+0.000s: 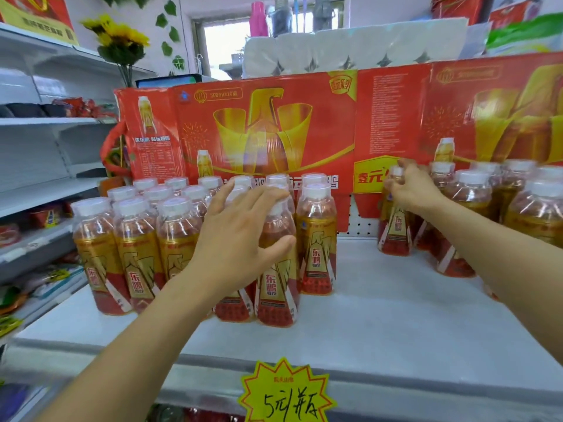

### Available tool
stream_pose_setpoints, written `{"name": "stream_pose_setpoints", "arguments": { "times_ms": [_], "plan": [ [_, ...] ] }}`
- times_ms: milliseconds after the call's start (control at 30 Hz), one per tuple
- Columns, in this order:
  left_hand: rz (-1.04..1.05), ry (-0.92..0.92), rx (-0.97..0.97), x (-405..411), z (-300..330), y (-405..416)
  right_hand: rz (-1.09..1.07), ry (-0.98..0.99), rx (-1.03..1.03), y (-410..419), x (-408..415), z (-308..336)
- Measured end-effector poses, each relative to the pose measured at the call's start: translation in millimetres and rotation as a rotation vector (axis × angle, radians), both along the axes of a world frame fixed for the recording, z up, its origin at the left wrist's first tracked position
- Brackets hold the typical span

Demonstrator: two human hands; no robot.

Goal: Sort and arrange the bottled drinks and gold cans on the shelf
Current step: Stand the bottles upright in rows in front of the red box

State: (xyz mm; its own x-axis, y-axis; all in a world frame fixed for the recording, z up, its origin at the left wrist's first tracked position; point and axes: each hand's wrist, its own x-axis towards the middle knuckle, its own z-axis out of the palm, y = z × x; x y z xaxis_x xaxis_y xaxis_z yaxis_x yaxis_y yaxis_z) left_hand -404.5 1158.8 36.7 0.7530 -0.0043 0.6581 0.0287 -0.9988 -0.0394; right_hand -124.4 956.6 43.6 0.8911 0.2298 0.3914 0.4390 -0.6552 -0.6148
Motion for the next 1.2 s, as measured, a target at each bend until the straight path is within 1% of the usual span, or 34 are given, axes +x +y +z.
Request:
{"name": "stream_pose_setpoints", "arguments": {
  "times_ms": [100,133,333,567,767,900,1067,1200],
  "plan": [
    [0.006,-0.008,-0.011,0.4,-0.7,-0.9,0.019,-0.018,0.094,-0.1,-2.3,-0.9],
    [0.008,-0.010,-0.013,0.5,-0.9,-0.9,0.030,-0.032,0.098,-0.7,-5.4,-0.2],
    [0.018,-0.012,-0.030,-0.2,-0.9,-1.5,0.113,-0.212,-0.008,-9.4,-48.3,1.6],
    [0.005,-0.024,-0.052,-1.1,1.5,0.1,0.185,-0.209,-0.028,-29.7,-132.6,6.8],
    [-0.016,-0.012,-0.066,-2.6,2.9,-0.8,0.296,-0.231,-0.018,-14.2,-185.9,6.1],
    [-0.027,0.012,-0.053,-5.2,5.0,-0.1,0.328,-0.230,0.030,7.5,-197.6,3.1],
    [-0.022,0.027,-0.048,-6.6,6.1,0.9,0.318,-0.256,0.065,29.9,-203.0,-0.2],
    [-0.007,0.043,-0.060,-6.6,6.4,-1.2,0.294,-0.272,0.091,32.7,-204.6,-4.0]
  ]
}}
